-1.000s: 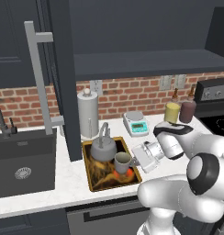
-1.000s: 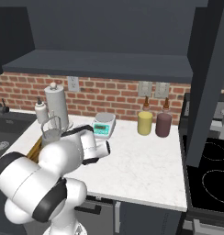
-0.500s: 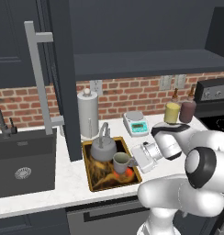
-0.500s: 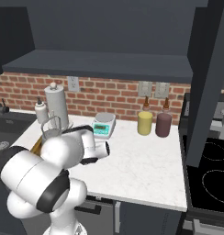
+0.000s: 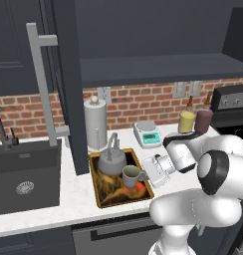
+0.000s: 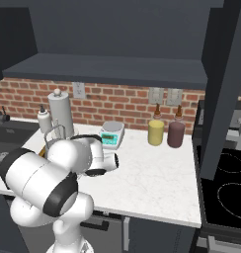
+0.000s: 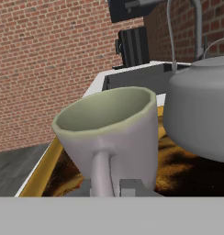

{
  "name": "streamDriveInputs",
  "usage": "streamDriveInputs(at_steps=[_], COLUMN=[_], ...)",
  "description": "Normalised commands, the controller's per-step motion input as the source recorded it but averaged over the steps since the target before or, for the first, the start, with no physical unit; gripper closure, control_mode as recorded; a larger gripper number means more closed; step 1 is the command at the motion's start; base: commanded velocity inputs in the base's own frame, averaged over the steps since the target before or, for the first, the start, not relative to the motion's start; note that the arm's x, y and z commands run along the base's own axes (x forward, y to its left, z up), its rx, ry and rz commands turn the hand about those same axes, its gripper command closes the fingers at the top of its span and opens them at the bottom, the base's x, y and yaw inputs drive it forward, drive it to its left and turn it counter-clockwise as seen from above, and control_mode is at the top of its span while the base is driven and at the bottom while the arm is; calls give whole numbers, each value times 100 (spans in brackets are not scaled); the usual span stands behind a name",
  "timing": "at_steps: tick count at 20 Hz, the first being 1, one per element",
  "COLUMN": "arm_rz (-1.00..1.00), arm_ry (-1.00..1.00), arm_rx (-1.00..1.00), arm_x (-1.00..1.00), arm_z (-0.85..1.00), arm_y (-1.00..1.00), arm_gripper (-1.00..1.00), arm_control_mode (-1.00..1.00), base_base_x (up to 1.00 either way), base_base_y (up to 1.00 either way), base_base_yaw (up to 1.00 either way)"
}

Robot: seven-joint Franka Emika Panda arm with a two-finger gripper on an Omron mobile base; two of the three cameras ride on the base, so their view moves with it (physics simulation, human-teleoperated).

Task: Pick the kettle from the counter and place it on the tray. Then pick the mug from the cabinet and place it on the tray. Then close the cabinet doors.

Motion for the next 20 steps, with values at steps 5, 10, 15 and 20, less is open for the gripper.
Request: streamDriveInputs(at_steps=[5, 10, 15, 20], arm_rz=[0, 0, 0, -1], arm_ry=[0, 0, -1, 0], arm_rx=[0, 0, 3, 0], arm_x=[0, 0, 0, -25], arm_z=[0, 0, 2, 52], arm_y=[0, 0, 0, -38], arm_gripper=[-100, -100, -100, -100], arm_control_mode=[-100, -100, -100, -100], base_base_x=[0, 0, 0, 0], base_base_y=[0, 0, 0, 0], base_base_yaw=[0, 0, 0, 0])
